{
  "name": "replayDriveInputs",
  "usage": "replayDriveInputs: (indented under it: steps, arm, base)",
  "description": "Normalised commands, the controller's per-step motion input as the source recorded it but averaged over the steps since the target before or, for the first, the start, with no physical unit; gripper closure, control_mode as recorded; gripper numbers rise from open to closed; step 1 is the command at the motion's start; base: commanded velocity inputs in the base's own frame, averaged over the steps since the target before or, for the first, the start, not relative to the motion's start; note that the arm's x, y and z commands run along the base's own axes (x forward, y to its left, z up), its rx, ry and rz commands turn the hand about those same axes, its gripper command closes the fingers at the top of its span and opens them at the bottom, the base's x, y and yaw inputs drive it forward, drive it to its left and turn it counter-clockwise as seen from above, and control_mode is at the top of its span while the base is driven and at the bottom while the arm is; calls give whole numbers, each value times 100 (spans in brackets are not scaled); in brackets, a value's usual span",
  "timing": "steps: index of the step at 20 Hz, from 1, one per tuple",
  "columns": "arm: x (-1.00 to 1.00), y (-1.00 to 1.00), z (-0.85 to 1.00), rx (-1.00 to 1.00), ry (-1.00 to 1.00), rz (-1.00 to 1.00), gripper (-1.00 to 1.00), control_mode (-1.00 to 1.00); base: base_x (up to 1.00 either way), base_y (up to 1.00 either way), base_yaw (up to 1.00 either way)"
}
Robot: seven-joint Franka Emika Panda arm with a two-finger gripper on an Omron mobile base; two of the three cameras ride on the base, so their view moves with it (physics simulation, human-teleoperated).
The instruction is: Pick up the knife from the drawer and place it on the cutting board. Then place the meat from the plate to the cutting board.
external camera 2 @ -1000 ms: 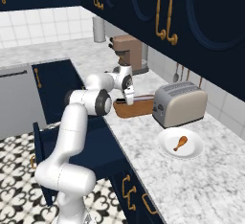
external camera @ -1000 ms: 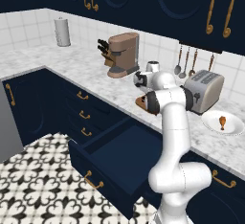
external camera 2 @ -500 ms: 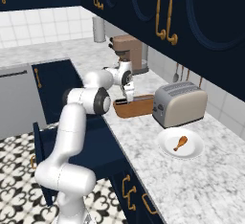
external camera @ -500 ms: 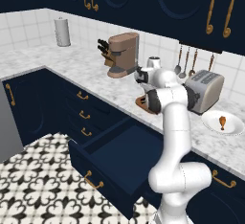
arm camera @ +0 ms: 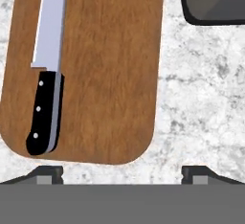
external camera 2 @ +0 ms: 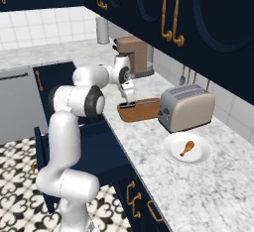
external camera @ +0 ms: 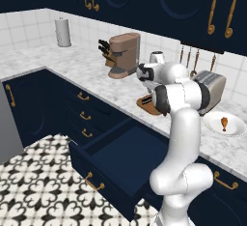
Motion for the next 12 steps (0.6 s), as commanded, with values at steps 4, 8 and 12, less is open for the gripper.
replayDriveInputs:
  steps: [4,8,12]
  arm:
    - [-100,0,7,-7,-18,13,-100,-100]
    - [-100,-7,41,-1,-17,17,-100,-100]
    - [-99,-21,82,0,-7,28,-100,-100]
  base:
    - [0,0,0]
    - [0,0,0]
    - [0,0,0]
